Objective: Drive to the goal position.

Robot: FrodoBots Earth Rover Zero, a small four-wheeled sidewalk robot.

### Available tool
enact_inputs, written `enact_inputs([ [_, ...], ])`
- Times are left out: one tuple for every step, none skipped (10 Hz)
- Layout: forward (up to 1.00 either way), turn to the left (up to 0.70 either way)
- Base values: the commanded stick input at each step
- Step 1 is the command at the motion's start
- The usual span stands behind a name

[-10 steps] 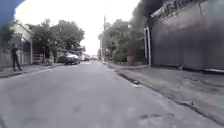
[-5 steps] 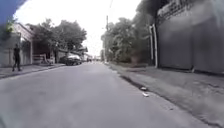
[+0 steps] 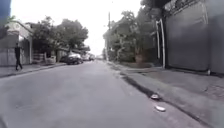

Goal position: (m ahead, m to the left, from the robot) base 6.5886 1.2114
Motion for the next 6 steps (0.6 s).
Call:
enact_inputs([
  [1.0, 0.04],
  [1.0, 0.04],
  [1.0, 0.04],
  [1.0, 0.04],
  [1.0, 0.04],
  [1.0, 0.04],
])
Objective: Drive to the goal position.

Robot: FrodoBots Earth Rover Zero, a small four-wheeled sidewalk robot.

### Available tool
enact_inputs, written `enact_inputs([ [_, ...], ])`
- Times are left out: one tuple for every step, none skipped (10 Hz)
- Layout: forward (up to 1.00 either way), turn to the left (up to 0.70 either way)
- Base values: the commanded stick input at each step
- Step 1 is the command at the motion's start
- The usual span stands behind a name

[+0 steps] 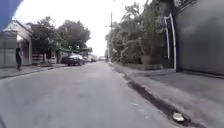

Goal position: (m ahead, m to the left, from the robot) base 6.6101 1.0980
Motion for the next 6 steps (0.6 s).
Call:
enact_inputs([
  [1.0, 0.04],
  [1.0, 0.04],
  [1.0, 0.04],
  [1.0, 0.04],
  [1.0, 0.04],
  [1.0, 0.04],
])
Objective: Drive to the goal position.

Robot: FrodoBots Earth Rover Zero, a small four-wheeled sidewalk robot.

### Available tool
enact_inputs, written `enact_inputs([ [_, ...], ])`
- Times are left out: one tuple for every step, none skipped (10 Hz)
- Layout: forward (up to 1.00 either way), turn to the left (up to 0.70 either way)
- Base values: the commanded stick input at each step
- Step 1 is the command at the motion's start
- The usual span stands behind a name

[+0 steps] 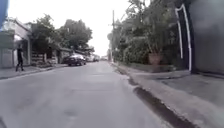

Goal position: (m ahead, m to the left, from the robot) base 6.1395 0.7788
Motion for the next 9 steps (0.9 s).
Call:
enact_inputs([
  [1.0, 0.04],
  [1.0, 0.04],
  [1.0, 0.08],
  [1.0, 0.44],
  [1.0, 0.44],
  [1.0, 0.31],
  [1.0, 0.18],
  [1.0, 0.05],
  [1.0, 0.04],
])
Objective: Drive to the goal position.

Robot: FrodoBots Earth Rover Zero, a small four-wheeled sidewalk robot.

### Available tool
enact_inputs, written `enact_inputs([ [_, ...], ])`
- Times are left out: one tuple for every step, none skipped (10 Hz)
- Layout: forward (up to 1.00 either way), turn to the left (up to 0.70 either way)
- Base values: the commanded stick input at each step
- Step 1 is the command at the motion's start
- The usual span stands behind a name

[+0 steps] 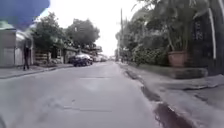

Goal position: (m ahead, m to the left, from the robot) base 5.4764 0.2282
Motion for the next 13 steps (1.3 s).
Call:
enact_inputs([
  [1.0, 0.04],
  [1.0, 0.04],
  [1.0, 0.04],
  [1.0, 0.04],
  [1.0, 0.04],
  [1.0, 0.04],
  [1.0, 0.04],
  [1.0, 0.04],
  [1.0, 0.04],
  [1.0, -0.36],
  [1.0, -0.36],
  [1.0, -0.36],
  [1.0, -0.36],
])
